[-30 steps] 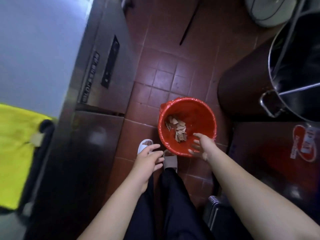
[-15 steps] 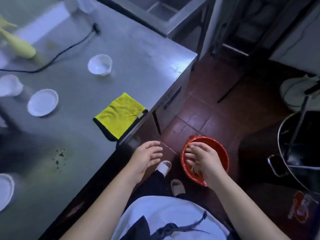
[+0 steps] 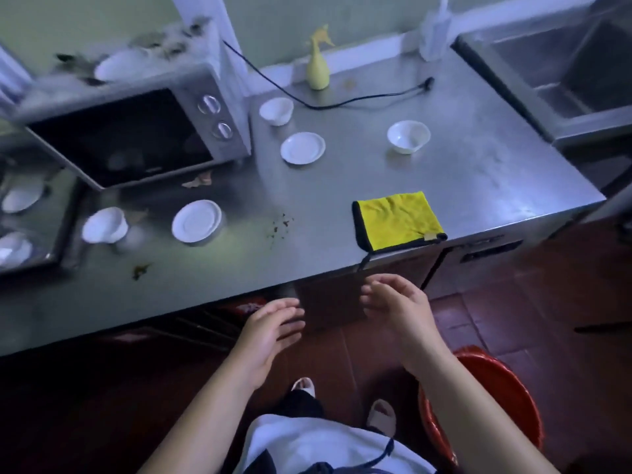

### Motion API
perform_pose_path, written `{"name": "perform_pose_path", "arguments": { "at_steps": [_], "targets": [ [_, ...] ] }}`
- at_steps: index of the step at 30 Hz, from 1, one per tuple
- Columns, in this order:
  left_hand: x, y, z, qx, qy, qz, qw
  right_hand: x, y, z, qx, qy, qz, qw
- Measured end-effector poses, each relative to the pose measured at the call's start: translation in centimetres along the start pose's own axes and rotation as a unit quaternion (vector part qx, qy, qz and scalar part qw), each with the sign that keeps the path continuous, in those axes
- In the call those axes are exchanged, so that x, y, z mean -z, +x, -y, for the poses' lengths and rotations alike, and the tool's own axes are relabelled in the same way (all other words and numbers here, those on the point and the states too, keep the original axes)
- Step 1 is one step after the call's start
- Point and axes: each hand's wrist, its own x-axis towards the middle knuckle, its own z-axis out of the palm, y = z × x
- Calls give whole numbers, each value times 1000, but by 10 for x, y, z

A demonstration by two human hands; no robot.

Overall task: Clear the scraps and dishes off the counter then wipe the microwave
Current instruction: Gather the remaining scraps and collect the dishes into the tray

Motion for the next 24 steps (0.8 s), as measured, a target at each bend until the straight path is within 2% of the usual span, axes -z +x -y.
{"name": "perform_pose_path", "arguments": {
  "at_steps": [4,12,18,24],
  "targets": [
    [42,-3,-1,-8,-50,-21,999,-48,-10,-9,10,-30,48,998],
    [145,5,-20,-29,-126,-27,991,-158,-24,-37,5,-116,75,990],
    [235,21,-28,-32,-168,-54,984,-239,-17,-71,-8,-147,75,986],
    [289,36,-38,-21,-193,-56,979,-290,12,-75,6,-196,65,978]
  ]
}}
